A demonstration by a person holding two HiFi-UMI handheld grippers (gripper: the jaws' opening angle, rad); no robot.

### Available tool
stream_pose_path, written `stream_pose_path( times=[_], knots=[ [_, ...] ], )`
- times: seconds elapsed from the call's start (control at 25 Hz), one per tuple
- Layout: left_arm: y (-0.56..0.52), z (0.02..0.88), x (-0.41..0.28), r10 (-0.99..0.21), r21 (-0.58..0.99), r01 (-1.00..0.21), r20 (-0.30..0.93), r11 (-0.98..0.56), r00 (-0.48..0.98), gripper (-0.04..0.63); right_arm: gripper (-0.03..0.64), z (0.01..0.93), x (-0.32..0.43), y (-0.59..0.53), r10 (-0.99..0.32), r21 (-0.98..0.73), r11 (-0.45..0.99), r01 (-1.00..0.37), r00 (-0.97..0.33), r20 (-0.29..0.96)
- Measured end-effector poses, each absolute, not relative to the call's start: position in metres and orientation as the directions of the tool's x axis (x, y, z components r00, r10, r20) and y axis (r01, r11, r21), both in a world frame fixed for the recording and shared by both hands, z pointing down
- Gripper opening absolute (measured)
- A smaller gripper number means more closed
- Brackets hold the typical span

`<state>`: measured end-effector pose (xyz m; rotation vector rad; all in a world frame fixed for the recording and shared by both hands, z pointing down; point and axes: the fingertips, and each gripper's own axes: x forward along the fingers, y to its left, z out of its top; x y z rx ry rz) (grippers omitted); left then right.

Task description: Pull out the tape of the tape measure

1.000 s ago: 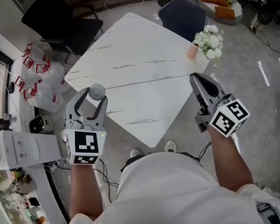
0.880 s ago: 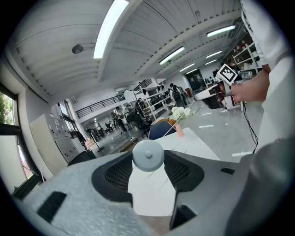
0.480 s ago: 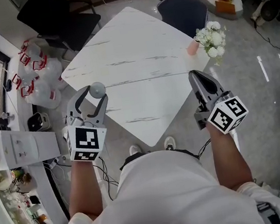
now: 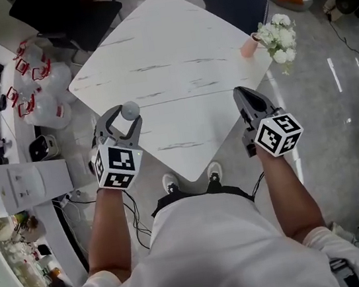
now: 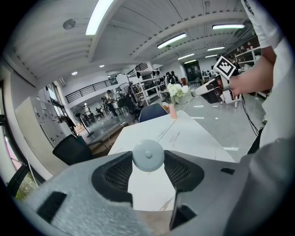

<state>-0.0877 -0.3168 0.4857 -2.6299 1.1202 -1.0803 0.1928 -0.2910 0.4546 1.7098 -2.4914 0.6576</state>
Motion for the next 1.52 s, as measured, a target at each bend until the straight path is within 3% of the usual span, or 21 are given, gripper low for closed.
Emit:
stream_pose_path(
  times=[0.88,1.52],
  knots=[
    [-0.322,0.689,-0.086,-0.404,-0.128,-0.550,0.815,-0.825,0.416,0.222,0.023,0.664,0.190,-0.311,-0.697,-0.244,0.239,-0.940,-0.341,0.631],
    [-0.320,0.716,-0.086,-0.331,-0.058,-0.556,0.853,-0.829,0.404,0.224,0.025,0.699,0.188,-0.313,-0.628,-0.221,0.258,-0.940,-0.337,0.701]
  ],
)
